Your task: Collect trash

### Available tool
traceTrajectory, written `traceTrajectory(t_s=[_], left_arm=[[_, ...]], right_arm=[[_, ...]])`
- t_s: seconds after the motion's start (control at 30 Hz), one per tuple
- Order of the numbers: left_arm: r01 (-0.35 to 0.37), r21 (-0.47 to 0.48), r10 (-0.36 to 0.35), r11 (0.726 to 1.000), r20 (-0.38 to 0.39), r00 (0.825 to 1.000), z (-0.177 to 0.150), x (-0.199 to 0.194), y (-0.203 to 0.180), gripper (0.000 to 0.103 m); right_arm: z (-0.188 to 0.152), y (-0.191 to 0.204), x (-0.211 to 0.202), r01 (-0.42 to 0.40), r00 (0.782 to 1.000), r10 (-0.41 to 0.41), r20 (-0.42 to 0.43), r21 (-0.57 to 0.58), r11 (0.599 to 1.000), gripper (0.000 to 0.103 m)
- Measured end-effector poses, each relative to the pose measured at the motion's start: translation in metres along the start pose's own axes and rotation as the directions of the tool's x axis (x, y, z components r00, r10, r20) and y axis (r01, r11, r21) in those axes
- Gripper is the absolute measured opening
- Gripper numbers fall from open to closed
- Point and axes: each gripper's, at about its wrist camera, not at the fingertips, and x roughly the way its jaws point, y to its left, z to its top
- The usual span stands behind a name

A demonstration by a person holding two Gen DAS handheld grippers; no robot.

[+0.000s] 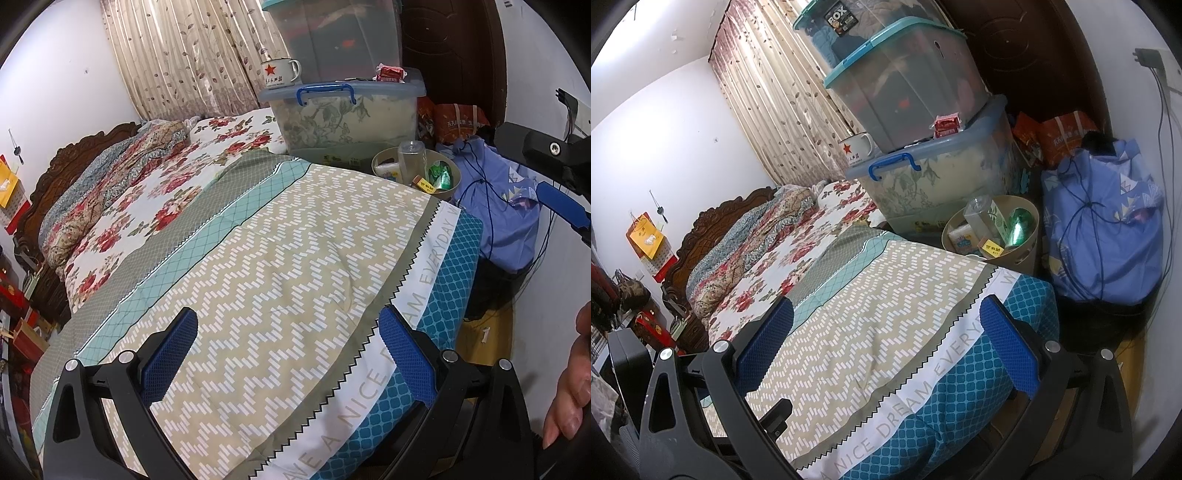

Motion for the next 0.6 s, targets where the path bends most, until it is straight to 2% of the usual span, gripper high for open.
traceTrajectory(t_s=[0.33,0.6], left_arm=[[0.007,-0.002,-0.007,1.000,-0.001,1.000,-0.0011,0.0002,0.0007,0.094],[0.028,0.006,-0.028,1.000,0.028,0.999,-0.0063,-0.0090,0.0051,0.095]], right_arm=[[0.0007,0.0001,-0.0001,0.000,1.000,0.000,0.000,0.000,1.000,0.100],[0.0003,0.0007,0.0004,-0.002,1.000,0.002,0.003,0.001,1.000,0.100]])
